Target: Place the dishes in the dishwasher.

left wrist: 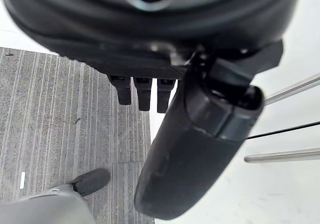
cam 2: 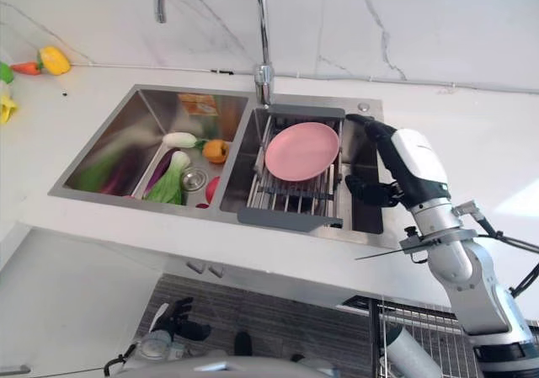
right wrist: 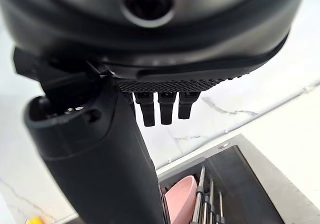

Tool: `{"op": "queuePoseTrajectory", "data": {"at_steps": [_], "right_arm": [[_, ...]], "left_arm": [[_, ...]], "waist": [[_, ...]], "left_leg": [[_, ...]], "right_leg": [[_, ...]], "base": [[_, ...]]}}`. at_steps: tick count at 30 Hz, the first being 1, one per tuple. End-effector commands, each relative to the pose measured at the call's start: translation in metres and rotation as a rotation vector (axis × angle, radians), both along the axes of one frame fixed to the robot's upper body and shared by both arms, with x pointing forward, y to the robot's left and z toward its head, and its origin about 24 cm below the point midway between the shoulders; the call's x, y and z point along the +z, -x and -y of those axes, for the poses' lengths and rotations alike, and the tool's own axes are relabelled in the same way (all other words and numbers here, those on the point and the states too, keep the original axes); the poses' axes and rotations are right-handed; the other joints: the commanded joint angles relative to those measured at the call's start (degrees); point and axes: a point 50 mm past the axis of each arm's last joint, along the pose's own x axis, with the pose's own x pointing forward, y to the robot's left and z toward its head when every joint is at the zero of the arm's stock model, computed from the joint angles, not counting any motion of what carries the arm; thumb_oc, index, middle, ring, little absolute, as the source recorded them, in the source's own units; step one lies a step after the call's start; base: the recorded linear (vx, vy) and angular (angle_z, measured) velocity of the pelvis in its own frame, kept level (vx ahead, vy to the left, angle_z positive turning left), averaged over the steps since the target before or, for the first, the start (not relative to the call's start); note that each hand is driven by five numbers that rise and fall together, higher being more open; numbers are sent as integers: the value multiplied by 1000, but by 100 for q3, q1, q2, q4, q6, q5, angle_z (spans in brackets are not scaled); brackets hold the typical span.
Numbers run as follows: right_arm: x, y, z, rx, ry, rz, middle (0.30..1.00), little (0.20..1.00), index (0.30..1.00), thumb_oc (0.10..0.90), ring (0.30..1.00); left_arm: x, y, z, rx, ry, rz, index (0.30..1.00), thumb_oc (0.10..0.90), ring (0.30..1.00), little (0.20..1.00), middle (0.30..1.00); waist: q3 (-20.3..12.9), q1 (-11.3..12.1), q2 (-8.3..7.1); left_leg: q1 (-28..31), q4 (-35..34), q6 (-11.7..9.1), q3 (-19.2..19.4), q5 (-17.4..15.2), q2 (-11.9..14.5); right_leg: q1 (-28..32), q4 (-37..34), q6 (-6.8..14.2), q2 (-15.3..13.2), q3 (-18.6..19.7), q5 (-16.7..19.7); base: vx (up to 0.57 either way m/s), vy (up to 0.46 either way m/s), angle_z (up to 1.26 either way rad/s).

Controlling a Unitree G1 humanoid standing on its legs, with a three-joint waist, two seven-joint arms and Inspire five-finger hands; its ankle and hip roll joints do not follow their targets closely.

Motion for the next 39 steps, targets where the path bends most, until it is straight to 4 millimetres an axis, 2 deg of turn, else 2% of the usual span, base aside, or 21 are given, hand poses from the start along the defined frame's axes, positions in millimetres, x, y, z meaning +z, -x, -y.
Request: {"op": "queuePoseTrajectory", "data": {"at_steps": [1,7,15,19,21,29,30,31,35,39], "right_arm": [[44,-3,-26,134,65,213,900,900,900,800,900],[23,-18,-32,116,102,127,900,900,900,800,900],[18,-36,-28,18,289,143,900,900,900,800,900],[17,-46,-34,-40,408,233,900,900,900,800,900],[17,-47,-35,-41,414,237,900,900,900,800,900],[-15,-70,-51,-97,524,228,900,900,900,800,900],[-18,-73,-52,-105,545,225,585,585,585,590,585],[-17,-75,-52,-117,542,239,300,300,300,400,300],[-19,-76,-47,-177,566,287,300,300,300,400,300],[-11,-72,-39,-246,573,381,300,300,300,400,300]], "left_arm": [[-10,25,3,-41,-19,-107,900,800,900,900,900],[-11,29,4,-33,-10,-121,900,800,900,900,900],[-12,30,4,-27,-9,-131,900,800,900,900,900],[-12,30,6,-25,-14,-137,900,800,900,900,900],[-12,31,6,-21,-17,-138,900,800,900,900,900],[-13,31,10,-18,-28,-135,900,800,900,900,900],[-12,29,10,-20,-28,-131,900,800,900,900,900],[-12,29,11,-18,-29,-130,900,800,900,900,900],[-12,29,12,-22,-38,-128,900,800,900,900,900],[-12,28,12,-21,-45,-118,900,800,900,900,900]], "waist": [[-310,254,-133],[-323,338,-120],[-337,405,-121],[-340,466,-116],[-337,473,-118],[-335,618,-137],[-337,627,-137],[-333,628,-138],[-345,649,-130],[-347,637,-120]], "left_leg": [[215,129,-455,49,-334,302],[223,108,-453,-11,-334,303],[243,91,-457,-45,-338,301],[244,84,-449,-81,-347,297],[242,85,-448,-83,-347,294],[242,76,-439,-133,-356,298],[245,73,-438,-141,-358,297],[247,73,-438,-144,-357,296],[236,65,-431,-168,-358,290],[235,54,-433,-168,-359,279]], "right_leg": [[-472,290,663,-487,134,244],[-409,248,649,-485,61,229],[-373,223,643,-489,-14,234],[-354,217,646,-493,-41,235],[-354,217,647,-493,-42,237],[-327,185,639,-490,-60,245],[-316,174,638,-488,-67,245],[-311,166,639,-490,-70,251],[-295,145,645,-500,-111,256],[-291,127,656,-511,-124,269]], "base": [[0,0,0],[0,-10,6],[-1,-1,2],[-3,0,1],[0,0,0],[-3,0,1],[-7,2,10],[-4,4,9],[-7,9,6],[-3,6,4]]}}
